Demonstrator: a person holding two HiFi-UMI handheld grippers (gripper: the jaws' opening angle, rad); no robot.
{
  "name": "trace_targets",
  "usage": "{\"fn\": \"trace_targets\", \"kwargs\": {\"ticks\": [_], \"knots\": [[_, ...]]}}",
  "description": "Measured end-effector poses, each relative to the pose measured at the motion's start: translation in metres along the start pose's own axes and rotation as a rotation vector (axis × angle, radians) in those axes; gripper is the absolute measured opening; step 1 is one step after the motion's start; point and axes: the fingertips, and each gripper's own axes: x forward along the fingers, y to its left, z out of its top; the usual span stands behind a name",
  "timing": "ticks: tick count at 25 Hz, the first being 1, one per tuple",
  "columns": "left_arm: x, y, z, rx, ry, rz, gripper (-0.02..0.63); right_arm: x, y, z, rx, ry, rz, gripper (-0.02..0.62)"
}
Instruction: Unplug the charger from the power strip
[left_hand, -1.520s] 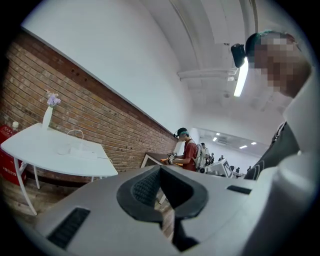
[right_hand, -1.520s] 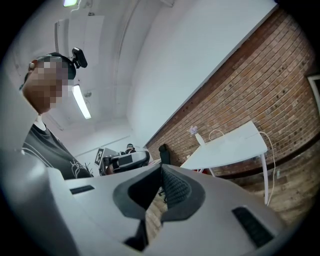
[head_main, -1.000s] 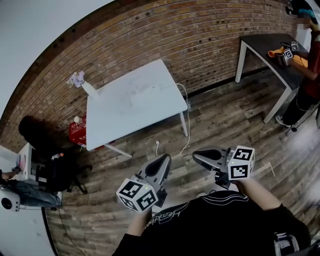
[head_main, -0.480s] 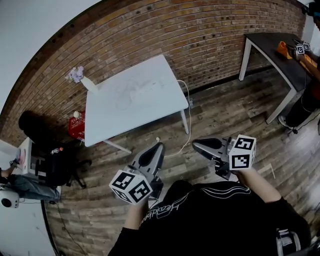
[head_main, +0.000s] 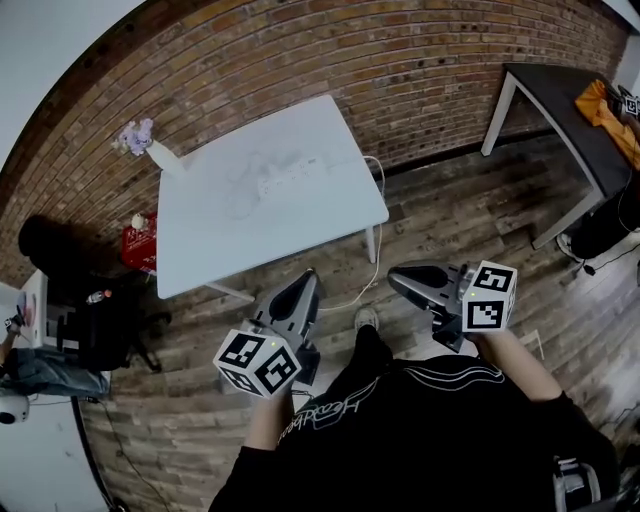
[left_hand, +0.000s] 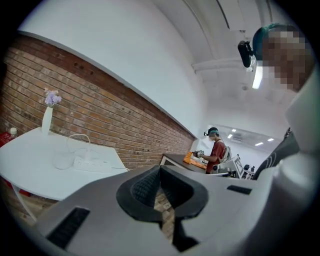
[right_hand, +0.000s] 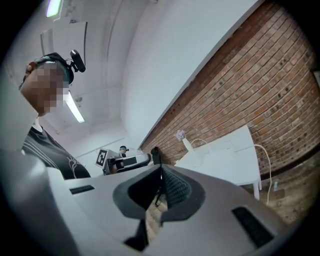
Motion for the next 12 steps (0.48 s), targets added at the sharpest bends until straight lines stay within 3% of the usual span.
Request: {"fn": "trace_targets", "kwargs": {"ticks": [12], "knots": [[0.093,0.143,0.049,-0.016,0.061,0.025,0.005,0.099,-0.117,0.068,0.033,0.038,-0.086,-0.003]]}}
